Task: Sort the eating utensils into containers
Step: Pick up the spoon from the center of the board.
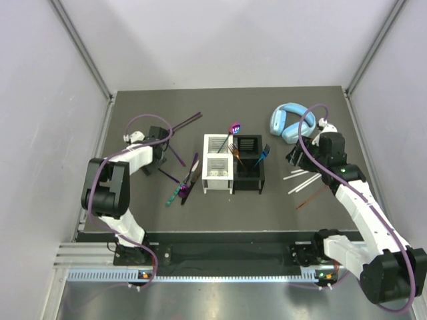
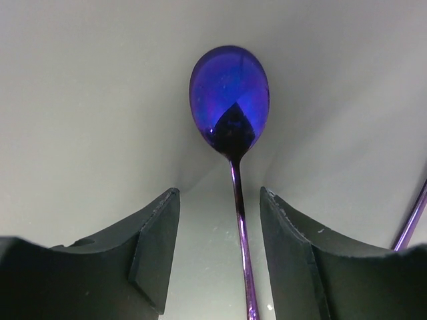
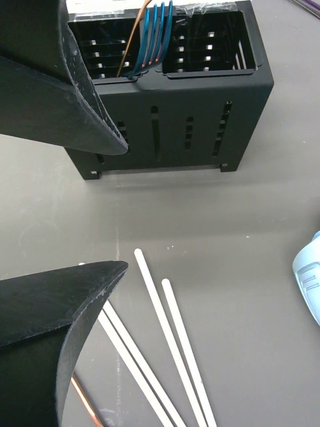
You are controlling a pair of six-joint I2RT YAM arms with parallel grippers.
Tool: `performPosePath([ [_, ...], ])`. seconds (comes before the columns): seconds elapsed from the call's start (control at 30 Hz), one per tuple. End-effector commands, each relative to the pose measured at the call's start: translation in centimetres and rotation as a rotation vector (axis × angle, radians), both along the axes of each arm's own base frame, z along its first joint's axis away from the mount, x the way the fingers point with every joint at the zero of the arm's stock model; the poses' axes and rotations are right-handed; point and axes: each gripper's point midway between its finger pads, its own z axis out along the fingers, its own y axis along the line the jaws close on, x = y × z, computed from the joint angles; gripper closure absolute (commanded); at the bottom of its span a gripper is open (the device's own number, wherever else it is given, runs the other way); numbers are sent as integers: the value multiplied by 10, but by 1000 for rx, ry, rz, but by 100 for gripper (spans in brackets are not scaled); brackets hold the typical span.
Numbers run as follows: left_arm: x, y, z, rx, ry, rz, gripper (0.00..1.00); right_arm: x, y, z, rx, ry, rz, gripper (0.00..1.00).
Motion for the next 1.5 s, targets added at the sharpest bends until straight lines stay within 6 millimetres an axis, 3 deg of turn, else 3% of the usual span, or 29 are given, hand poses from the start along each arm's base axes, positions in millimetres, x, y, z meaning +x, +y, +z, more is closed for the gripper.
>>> performPosePath([
  [0.0, 16, 4, 10, -6, -28, 5, 51, 8, -3, 9, -7, -38, -3, 35],
  [0.17, 17, 6, 7, -28, -6, -6, 63, 9, -3, 9, -8, -38, -3, 35],
  [0.27, 18, 3, 6, -51, -10, -30, 100, 9, -3, 8, -9, -35, -4, 34],
  [0.5, 13, 0, 5, -59, -4, -83, 100, 9, -3, 5, -6, -30, -2, 35],
  [0.6, 18, -4, 15, -65, -40, -138, 100, 9, -2, 4, -6, -28, -1, 35],
  [0.8, 34, -15, 51, -79, -136, -251, 100, 10, -1, 3, 3, -25, 3, 35],
  [1.0, 51, -41, 109, -130, -348, -378, 100, 10, 0, 1, 11, -23, 3, 35],
  [1.13, 59, -75, 156, -140, -511, -525, 100, 10, 1, -1, 14, -18, 4, 35],
  [1.47, 77, -162, 248, -72, -821, -792, 100, 7, 1, 0, 19, -22, 5, 35],
])
